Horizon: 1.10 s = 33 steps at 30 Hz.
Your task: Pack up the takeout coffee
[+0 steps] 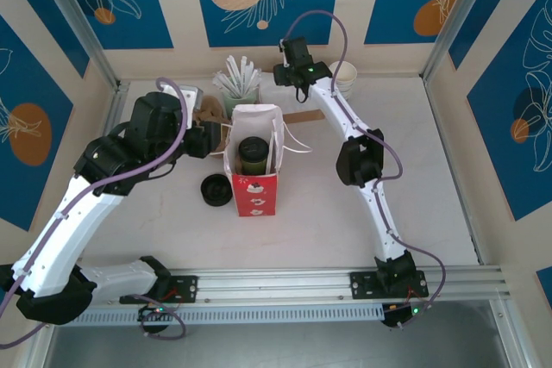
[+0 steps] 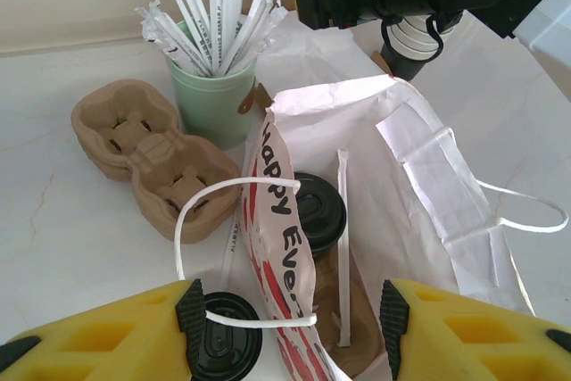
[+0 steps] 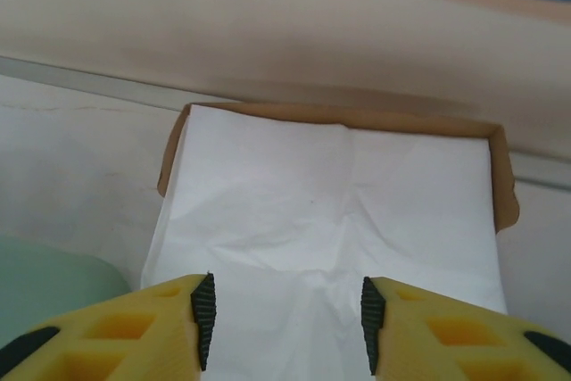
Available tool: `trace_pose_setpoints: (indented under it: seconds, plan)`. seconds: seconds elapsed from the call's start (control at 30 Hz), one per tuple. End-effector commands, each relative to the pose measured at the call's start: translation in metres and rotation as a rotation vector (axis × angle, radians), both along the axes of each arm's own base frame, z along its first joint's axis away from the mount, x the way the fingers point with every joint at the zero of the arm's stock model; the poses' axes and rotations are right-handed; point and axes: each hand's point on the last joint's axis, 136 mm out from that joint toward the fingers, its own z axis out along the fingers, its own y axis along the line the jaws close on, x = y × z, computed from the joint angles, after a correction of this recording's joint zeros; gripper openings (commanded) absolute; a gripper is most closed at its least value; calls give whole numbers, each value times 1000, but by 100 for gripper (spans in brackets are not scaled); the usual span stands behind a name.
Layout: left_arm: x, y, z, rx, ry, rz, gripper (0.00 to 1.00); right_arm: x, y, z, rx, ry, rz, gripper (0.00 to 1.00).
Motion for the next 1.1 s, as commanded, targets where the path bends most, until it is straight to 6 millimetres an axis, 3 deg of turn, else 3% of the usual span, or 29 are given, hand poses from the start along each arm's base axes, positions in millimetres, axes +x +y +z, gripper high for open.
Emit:
trace_pose_setpoints:
  seconds: [0.0, 0.33, 0.73, 0.87, 1.07]
  plan:
    - [0, 8, 4, 0, -20, 23, 56, 0, -8, -39, 2, 84, -29, 55]
    - [2, 7, -1, 7, -10, 27, 56, -7, -15, -91, 6, 204, -52, 61]
    - [1, 6, -4, 2, -4, 24, 56, -19, -17, -121, 23, 292, -64, 61]
    - [0, 8, -2, 1, -10, 28, 55, -19, -18, -124, 21, 298, -63, 53]
    - [-2, 9, -3, -2, -8, 29, 55, -18, -18, -114, 23, 282, -61, 29]
